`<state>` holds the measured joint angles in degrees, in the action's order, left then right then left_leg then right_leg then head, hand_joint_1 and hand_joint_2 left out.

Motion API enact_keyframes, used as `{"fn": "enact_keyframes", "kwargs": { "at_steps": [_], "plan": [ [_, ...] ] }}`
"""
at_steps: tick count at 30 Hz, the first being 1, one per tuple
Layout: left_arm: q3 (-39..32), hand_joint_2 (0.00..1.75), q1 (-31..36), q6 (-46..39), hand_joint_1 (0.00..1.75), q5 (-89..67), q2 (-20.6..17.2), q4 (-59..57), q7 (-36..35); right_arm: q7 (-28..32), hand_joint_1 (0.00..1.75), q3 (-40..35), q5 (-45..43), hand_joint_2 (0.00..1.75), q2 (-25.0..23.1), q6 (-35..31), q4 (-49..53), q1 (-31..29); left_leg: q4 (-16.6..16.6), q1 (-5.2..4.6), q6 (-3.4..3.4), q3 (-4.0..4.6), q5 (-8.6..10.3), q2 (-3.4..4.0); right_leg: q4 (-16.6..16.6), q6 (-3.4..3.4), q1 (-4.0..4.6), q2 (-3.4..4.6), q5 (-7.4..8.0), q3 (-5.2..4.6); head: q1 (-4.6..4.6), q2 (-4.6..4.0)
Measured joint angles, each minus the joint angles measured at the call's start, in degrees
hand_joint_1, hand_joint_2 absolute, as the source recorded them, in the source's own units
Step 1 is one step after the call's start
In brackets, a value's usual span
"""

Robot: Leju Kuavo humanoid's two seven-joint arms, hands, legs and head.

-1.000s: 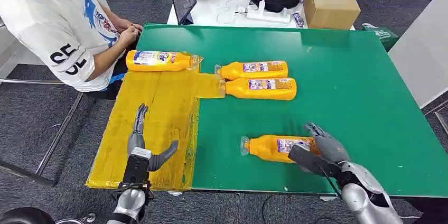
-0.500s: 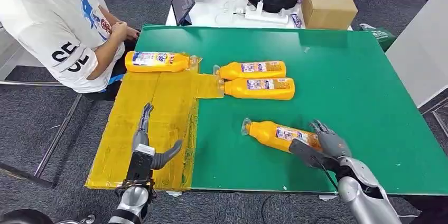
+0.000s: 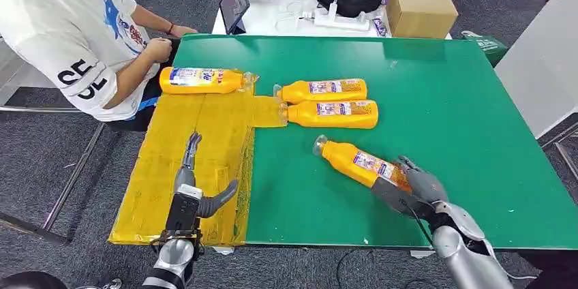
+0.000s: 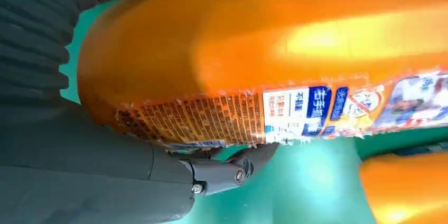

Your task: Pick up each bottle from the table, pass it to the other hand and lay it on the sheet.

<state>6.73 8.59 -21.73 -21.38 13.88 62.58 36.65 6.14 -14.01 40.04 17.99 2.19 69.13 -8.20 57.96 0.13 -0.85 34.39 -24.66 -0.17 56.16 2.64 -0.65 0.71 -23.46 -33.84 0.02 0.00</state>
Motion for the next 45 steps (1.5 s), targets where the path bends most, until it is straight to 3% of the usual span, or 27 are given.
{"fn": "enact_keyframes", "kwargs": {
  "at_steps": [10, 14, 22, 25, 33, 45],
  "plan": [
    [0.4, 1.75, 0.2, 0.3, 0.0, 1.0, 0.5, -0.4, 0.1, 4.4, 1.75, 2.0, -4.5, 1.75, -3.9, -2.7, 1.5, 2.5, 0.0, 0.02, 0.0, 0.09, 0.0, -0.03, 0.0, 0.0, 0.0, 0.0, 0.0, -0.04, 0.0, 0.0],
    [0.7, 1.75, 0.1, 2.0, 0.0, 2.5, 0.6, -0.4, -0.2, 5.8, 1.75, 4.3, -5.4, 1.75, -6.4, -6.8, 4.0, 4.6, 0.0, 0.01, 0.0, 0.27, 0.02, -0.08, 0.0, 0.01, -0.01, -0.03, -0.01, -0.13, 0.0, 0.0],
    [2.7, 1.75, -3.1, 20.3, 0.0, 21.2, 1.8, 4.5, -11.4, 18.9, 1.75, 11.2, -5.2, 1.75, -17.1, -35.1, 17.3, 9.0, 0.0, 0.02, 0.01, 0.53, 0.02, -0.14, 0.1, 0.01, 0.0, -0.05, -0.04, -0.4, -0.02, 0.0],
    [4.4, 1.75, -3.6, 27.6, 0.0, 29.9, 1.8, 5.3, -14.6, 24.5, 1.75, 12.1, -5.0, 1.75, -19.8, -41.4, 21.2, 10.5, 0.0, 0.02, 0.01, 0.58, 0.0, -0.12, 0.0, 0.0, -0.01, -0.04, -0.05, -0.45, 0.0, 0.0],
    [7.5, 1.75, -3.5, 35.0, 0.0, 37.6, 1.1, 5.9, -16.0, 32.8, 1.75, 14.0, -2.6, 1.75, -24.7, -41.8, 24.1, 12.6, 0.0, 0.02, 0.01, 0.56, 0.01, -0.13, 0.0, 0.0, -0.02, -0.05, -0.04, -0.42, -0.02, 0.0],
    [12.5, 1.75, -3.7, 40.0, 0.0, 42.4, -0.6, 8.7, -15.8, 33.0, 1.75, 3.6, -4.6, 1.75, -28.1, -38.8, 11.4, 12.9, 0.0, 0.09, 0.03, 0.6, 0.02, -0.21, 0.1, -0.02, 0.03, -0.09, -0.06, -0.44, 0.0, 0.0]
  ]
}}
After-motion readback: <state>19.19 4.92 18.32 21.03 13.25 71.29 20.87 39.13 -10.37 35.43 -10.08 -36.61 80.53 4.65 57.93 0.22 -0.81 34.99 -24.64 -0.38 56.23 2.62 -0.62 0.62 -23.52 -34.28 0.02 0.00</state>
